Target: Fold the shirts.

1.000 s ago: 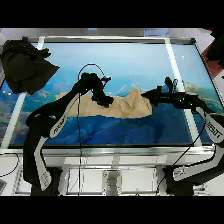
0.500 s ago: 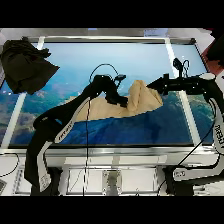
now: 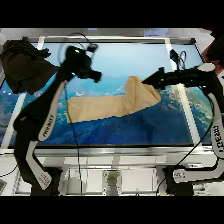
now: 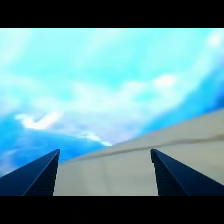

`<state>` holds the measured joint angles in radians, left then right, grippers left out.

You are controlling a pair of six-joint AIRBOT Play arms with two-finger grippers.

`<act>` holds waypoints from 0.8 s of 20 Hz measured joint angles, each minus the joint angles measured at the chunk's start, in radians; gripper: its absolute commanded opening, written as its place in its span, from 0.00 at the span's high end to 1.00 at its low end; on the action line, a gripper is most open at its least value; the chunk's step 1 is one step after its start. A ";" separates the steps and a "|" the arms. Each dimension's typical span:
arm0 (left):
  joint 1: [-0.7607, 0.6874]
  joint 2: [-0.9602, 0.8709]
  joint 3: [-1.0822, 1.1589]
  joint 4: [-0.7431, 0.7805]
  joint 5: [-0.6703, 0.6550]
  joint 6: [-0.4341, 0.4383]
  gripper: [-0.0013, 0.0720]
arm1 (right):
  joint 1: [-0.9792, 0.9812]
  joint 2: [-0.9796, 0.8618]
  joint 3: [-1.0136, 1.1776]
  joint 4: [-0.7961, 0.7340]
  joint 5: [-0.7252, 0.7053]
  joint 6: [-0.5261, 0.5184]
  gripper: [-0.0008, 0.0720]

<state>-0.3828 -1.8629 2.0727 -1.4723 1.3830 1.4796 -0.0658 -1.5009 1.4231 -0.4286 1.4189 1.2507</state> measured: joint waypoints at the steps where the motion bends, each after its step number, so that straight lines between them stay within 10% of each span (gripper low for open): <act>1: 0.032 0.021 0.003 0.024 0.010 -0.010 0.10 | 0.062 0.001 0.009 -0.002 -0.053 0.009 0.95; 9: 0.228 0.151 0.008 0.072 0.056 -0.038 0.10 | 0.601 -0.077 0.031 -0.075 -0.764 0.073 0.92; 12: 0.258 0.168 0.006 0.048 0.058 -0.041 0.10 | 0.753 -0.154 0.032 -0.021 -0.999 0.097 0.21; 16: 0.272 0.175 -0.021 0.030 0.060 -0.042 0.10 | 0.830 -0.187 0.032 -0.023 -1.108 0.108 0.24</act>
<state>-0.1112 -1.6878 2.0514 -1.4422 1.4429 1.4380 0.7647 -1.6875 1.4551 -0.4511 0.3111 1.3590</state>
